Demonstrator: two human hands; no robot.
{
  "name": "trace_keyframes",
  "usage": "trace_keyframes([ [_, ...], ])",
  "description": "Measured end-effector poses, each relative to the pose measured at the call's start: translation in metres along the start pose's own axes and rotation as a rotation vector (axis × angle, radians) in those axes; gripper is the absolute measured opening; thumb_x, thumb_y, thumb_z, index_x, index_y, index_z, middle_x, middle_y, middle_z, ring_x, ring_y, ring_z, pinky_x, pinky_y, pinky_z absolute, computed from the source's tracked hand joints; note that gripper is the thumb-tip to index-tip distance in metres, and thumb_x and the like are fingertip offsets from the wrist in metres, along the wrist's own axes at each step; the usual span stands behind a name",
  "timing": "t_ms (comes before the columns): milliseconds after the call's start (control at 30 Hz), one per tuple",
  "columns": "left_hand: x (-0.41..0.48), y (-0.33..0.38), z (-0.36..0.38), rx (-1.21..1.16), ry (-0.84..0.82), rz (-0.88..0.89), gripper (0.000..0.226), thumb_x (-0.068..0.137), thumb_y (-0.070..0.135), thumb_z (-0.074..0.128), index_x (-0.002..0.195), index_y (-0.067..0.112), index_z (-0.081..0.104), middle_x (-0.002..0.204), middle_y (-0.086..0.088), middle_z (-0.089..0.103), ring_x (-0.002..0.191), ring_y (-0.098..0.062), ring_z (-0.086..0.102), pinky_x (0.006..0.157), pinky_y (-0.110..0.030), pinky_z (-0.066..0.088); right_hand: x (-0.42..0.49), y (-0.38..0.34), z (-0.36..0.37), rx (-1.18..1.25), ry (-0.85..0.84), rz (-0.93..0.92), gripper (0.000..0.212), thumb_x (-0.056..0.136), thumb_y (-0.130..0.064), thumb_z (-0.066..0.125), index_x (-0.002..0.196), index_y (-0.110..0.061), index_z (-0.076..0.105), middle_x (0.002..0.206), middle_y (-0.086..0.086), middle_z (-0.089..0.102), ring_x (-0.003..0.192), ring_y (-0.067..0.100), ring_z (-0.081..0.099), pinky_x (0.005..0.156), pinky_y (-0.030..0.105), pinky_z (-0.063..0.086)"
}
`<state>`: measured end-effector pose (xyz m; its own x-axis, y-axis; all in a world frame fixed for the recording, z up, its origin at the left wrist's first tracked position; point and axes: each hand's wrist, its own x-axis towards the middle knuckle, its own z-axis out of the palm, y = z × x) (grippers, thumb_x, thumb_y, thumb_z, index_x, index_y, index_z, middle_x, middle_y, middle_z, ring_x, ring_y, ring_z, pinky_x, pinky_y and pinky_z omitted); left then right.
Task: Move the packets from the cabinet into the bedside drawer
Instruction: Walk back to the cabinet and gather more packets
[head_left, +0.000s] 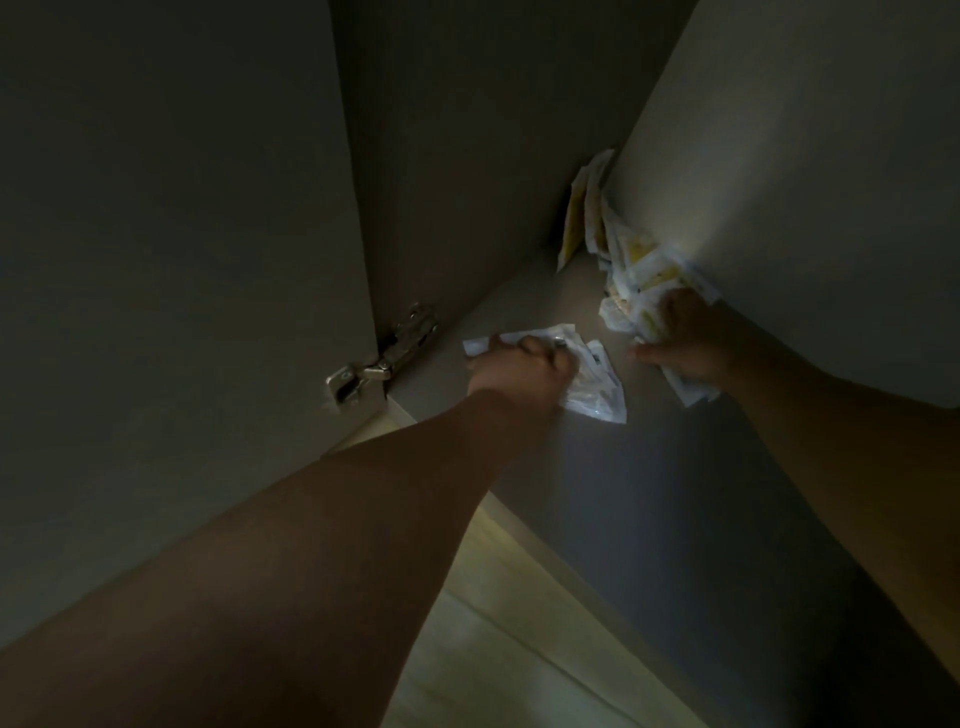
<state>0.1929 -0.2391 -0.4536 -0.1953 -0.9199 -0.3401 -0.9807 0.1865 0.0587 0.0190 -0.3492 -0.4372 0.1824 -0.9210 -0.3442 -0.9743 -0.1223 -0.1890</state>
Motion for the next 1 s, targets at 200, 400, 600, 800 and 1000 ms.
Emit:
trace_keyframes([
  [200,-0.007,-0.020,-0.002,-0.035,0.161,0.027,0.048,0.097,0.017,0.040,0.144,0.017,0.030,0.137,-0.015,0.045,0.120,-0.034,0.051,0.093,-0.038,0.042,-0.009,-0.004,0.010,-0.090,0.044,-0.017,0.062,0.096,-0.029,0.049,0.149,-0.012,0.022,0.147,0.022,0.031,0.133,0.037,0.034,0.106,0.039,0.027],
  [400,-0.021,-0.011,0.007,-0.123,0.149,-0.006,0.045,0.096,0.017,0.040,0.141,0.019,0.034,0.138,-0.012,0.044,0.125,-0.032,0.045,0.094,-0.037,0.042,-0.004,-0.001,0.024,-0.094,0.009,-0.004,0.058,0.095,-0.017,0.045,0.148,-0.020,0.022,0.156,0.015,0.010,0.142,0.038,0.014,0.113,0.053,0.020],
  [600,-0.038,-0.010,0.011,-0.172,0.140,-0.072,0.042,0.096,0.017,0.040,0.138,0.020,0.037,0.137,-0.009,0.043,0.127,-0.029,0.041,0.097,-0.036,0.039,-0.030,-0.013,0.035,-0.034,0.023,0.063,0.059,0.094,-0.017,0.044,0.147,-0.019,0.017,0.149,0.018,0.023,0.137,0.039,0.021,0.108,0.057,0.026],
  [800,-0.052,-0.020,0.021,-0.211,0.200,-0.108,0.042,0.093,0.016,0.040,0.135,0.024,0.041,0.138,-0.005,0.045,0.130,-0.025,0.037,0.105,-0.037,0.034,-0.080,-0.024,0.057,-0.045,0.032,0.016,0.067,0.096,-0.024,0.043,0.150,-0.030,0.003,0.157,0.006,0.010,0.145,0.029,0.003,0.112,0.059,0.009],
  [1000,-0.080,-0.025,0.038,-0.284,0.278,-0.043,0.044,0.085,0.019,0.042,0.128,0.025,0.050,0.129,0.000,0.055,0.116,-0.025,0.052,0.090,-0.027,0.038,-0.138,-0.030,0.088,-0.063,0.099,-0.066,0.069,0.094,-0.029,0.045,0.149,-0.035,0.005,0.155,-0.013,0.015,0.146,0.020,-0.002,0.110,0.061,0.004],
])
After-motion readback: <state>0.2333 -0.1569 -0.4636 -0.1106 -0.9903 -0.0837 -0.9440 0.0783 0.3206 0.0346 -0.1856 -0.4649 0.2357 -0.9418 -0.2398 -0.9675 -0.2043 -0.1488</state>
